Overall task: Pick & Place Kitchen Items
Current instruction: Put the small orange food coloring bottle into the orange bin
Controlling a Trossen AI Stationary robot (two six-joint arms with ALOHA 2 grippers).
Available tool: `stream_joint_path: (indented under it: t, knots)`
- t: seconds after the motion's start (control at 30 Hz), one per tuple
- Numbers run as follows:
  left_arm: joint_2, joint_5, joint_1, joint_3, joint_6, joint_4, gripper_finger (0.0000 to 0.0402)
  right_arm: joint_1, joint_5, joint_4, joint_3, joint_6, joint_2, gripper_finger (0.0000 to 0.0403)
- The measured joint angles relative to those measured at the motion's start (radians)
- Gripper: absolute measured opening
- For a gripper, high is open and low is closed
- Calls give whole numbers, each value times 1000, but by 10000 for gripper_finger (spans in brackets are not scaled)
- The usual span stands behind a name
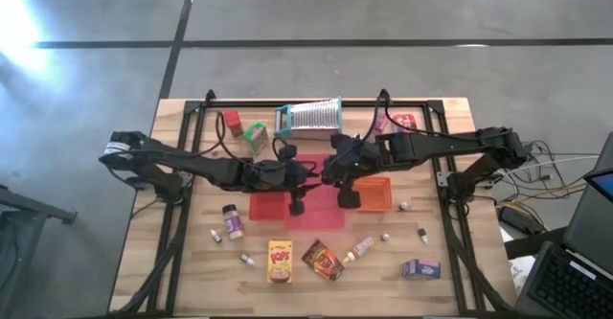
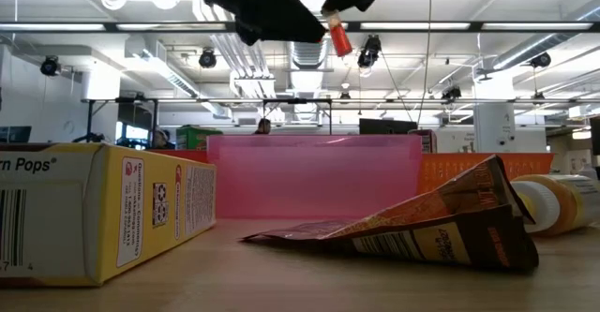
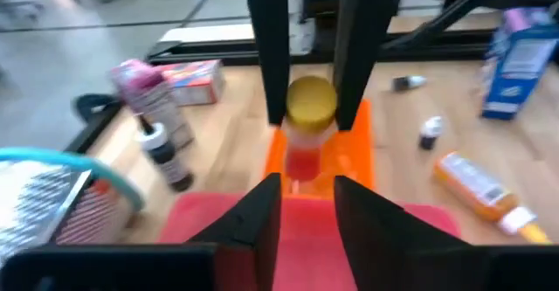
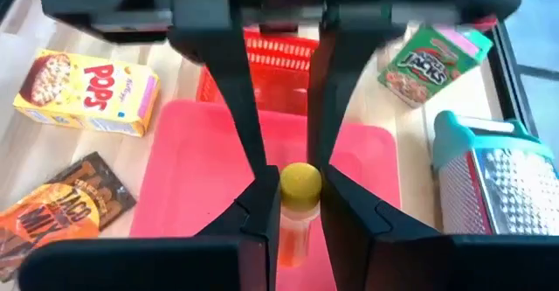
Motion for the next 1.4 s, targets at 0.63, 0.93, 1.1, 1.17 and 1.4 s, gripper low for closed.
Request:
stream_joint_path:
  t: [0.63, 0.93, 1.1, 1.17, 1.4]
  knots:
    - [-213, -219, -3, -127, -119, -146, 207, 2, 28, 200, -437, 216, -211, 55]
    - [-261, -250, 0, -180, -109, -23, 207, 2, 105, 760, -890, 254, -430, 55]
    - [-260, -254, 2, -186, -99, -23, 207, 18, 125, 911, -1011, 242, -447, 54]
    - [-260, -254, 2, -186, -73, -24, 207, 25, 127, 946, -1039, 239, -447, 54]
    - [-259, -254, 3, -186, -61, -24, 207, 28, 163, 992, -1107, 227, -444, 54]
